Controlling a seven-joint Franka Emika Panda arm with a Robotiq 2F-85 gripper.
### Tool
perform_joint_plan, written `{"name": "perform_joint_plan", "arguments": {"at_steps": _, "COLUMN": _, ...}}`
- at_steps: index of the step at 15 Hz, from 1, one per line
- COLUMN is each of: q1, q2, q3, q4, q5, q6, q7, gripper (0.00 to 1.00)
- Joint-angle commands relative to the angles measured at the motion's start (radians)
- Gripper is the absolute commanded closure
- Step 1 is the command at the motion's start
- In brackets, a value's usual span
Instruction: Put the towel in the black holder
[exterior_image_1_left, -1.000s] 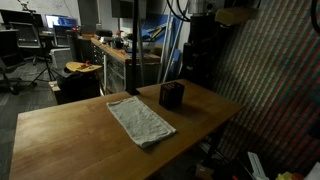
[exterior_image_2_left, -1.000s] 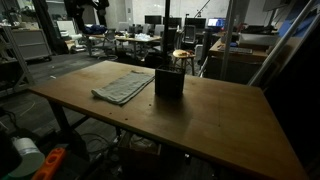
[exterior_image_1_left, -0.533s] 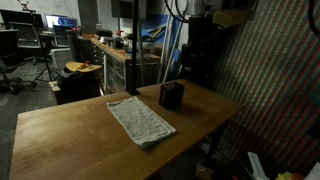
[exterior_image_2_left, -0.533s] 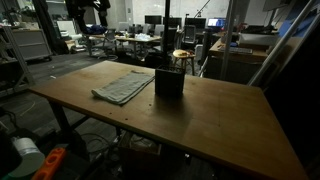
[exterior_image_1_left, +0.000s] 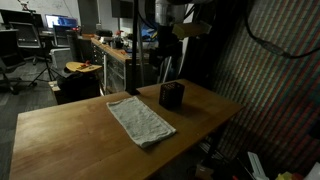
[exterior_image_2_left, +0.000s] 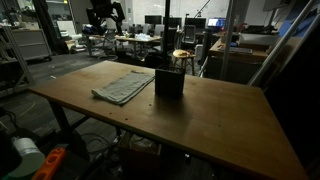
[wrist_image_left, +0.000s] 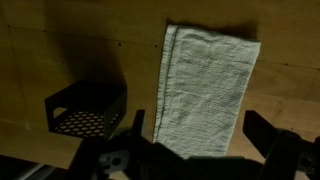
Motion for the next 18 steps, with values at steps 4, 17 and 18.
{"name": "perform_joint_plan", "arguments": {"at_steps": 4, "q1": 0.015, "q2": 0.275, "q3": -0.035, "q4": 0.180, "q5": 0.010, "q6": 0.096, "q7": -0.007, "gripper": 0.00}}
{"name": "perform_joint_plan", "arguments": {"at_steps": 17, "q1": 0.068, "q2": 0.581, "q3": -0.059, "q4": 0.291, "q5": 0.000, "q6": 0.187, "q7": 0.011, "gripper": 0.00}}
{"name": "perform_joint_plan", "arguments": {"at_steps": 18, "q1": 0.075, "q2": 0.599, "q3": -0.059, "q4": 0.302, "q5": -0.003, "q6": 0.192, "q7": 0.015, "gripper": 0.00}}
